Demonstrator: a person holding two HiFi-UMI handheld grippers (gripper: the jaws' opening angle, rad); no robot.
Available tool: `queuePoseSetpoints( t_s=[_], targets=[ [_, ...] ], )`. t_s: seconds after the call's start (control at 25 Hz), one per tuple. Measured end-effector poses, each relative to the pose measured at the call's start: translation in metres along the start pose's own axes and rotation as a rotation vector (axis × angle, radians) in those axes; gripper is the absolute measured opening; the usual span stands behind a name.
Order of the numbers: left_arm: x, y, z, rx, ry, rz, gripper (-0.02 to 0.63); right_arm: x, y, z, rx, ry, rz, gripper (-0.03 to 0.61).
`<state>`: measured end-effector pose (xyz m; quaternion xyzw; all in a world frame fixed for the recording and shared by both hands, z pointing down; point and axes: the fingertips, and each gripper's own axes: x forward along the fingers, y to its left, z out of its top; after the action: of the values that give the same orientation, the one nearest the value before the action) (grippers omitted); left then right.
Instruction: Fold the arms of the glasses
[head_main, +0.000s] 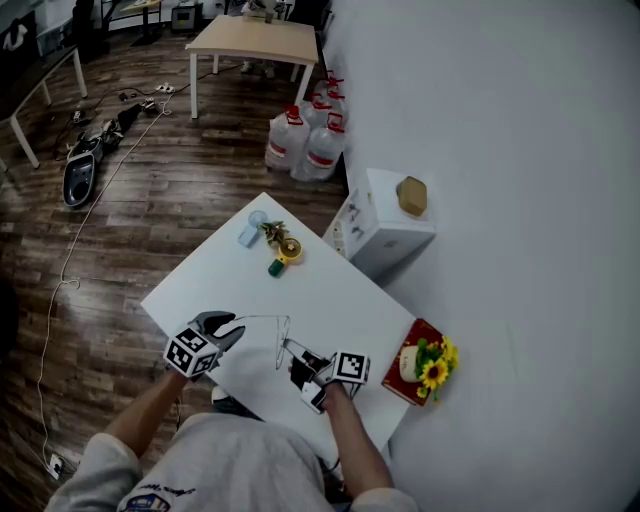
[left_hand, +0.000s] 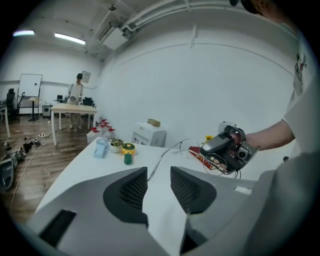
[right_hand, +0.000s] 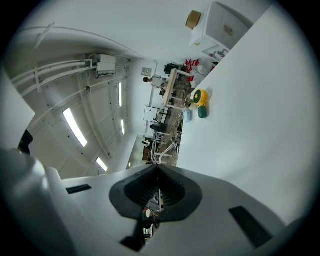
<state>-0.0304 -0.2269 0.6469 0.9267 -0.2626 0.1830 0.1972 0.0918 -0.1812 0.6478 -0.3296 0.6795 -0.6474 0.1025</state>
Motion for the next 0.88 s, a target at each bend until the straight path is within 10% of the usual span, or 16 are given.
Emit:
queuePoseSetpoints(
  t_s=[0.28,0.88],
  targets=[
    [-0.001,-0.011,-0.003,0.114,0.014,0.023,0.035,-0.004,0.005,0.004,0.011,-0.030,0.016,0.009],
    [0.009,-0.070,0.006,0.231,-0.021,-0.061,0.015,-0.002,0.014,0.027,0.045,-0.137,0.109,0.009]
  ],
)
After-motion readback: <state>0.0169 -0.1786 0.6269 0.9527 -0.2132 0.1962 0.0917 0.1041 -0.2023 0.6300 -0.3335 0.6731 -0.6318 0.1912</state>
